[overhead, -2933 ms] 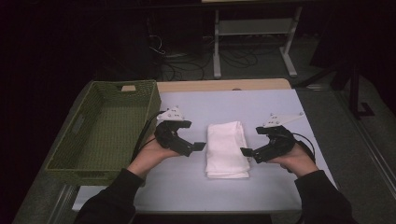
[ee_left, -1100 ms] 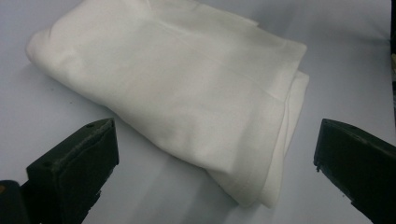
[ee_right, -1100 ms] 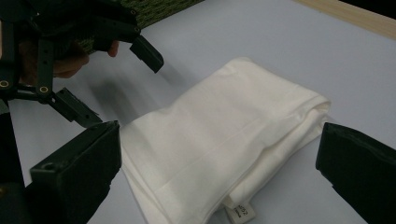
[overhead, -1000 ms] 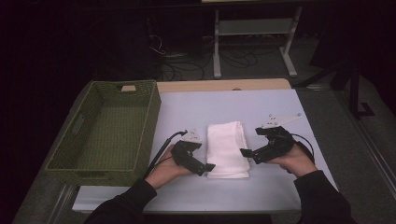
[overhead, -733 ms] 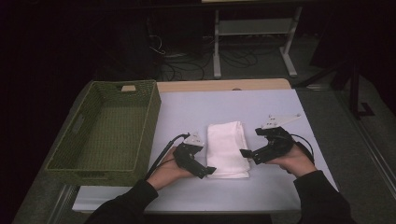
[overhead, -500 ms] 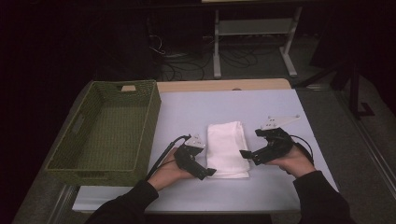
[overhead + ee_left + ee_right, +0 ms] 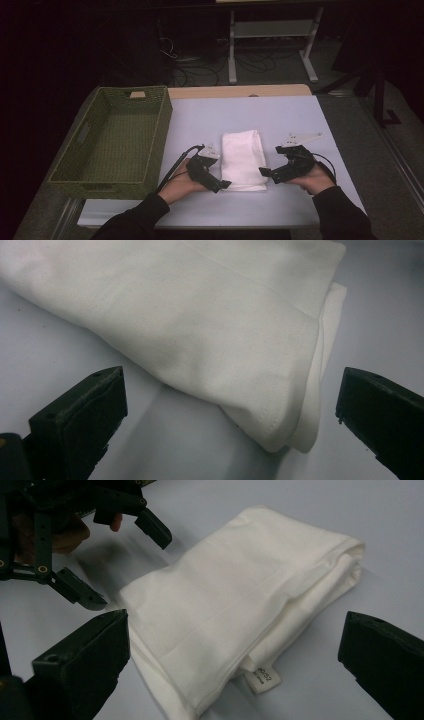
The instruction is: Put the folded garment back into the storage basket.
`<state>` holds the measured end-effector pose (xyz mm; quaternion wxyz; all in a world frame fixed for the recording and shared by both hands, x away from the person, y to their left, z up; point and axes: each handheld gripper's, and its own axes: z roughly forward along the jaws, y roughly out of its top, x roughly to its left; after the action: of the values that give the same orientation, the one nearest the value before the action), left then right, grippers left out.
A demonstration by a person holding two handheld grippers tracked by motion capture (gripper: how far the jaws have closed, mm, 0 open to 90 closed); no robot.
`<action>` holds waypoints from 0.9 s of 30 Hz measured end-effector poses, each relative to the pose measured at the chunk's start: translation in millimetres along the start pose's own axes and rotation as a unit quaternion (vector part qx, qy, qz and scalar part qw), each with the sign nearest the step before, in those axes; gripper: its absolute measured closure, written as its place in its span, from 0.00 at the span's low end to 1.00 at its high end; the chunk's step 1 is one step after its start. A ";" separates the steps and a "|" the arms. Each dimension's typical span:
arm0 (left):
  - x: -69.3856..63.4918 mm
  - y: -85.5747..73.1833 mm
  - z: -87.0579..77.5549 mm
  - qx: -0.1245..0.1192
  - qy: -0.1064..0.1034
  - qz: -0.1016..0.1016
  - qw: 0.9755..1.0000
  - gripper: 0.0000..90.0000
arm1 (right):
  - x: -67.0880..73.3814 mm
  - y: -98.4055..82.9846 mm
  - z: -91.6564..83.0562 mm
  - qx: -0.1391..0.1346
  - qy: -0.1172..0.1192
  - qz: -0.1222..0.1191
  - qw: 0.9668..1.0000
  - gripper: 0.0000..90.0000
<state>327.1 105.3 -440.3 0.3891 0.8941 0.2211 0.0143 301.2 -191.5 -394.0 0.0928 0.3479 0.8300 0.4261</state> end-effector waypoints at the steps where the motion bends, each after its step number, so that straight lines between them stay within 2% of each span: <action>1: 0.0 0.1 0.0 0.001 0.000 0.002 1.000 0.00 | 0.4 -1.2 -0.5 -0.001 0.000 0.001 1.000 0.00; 7: 0.2 0.0 0.4 0.002 -0.002 0.003 1.000 0.00 | 0.9 -10.4 -1.5 0.002 -0.007 0.011 1.000 0.00; 9: 0.4 -0.1 0.4 0.003 -0.002 0.003 1.000 0.00 | 1.4 -13.9 -1.1 0.010 -0.011 0.008 1.000 0.00; 27: 1.8 0.1 -1.5 -0.002 0.001 -0.001 1.000 0.00 | 3.0 -37.6 1.2 0.020 -0.019 0.015 0.999 0.00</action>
<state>328.5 106.9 -439.4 0.3907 0.8932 0.2219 0.0151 280.8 -203.6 -423.3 0.0952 0.3706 0.8310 0.4038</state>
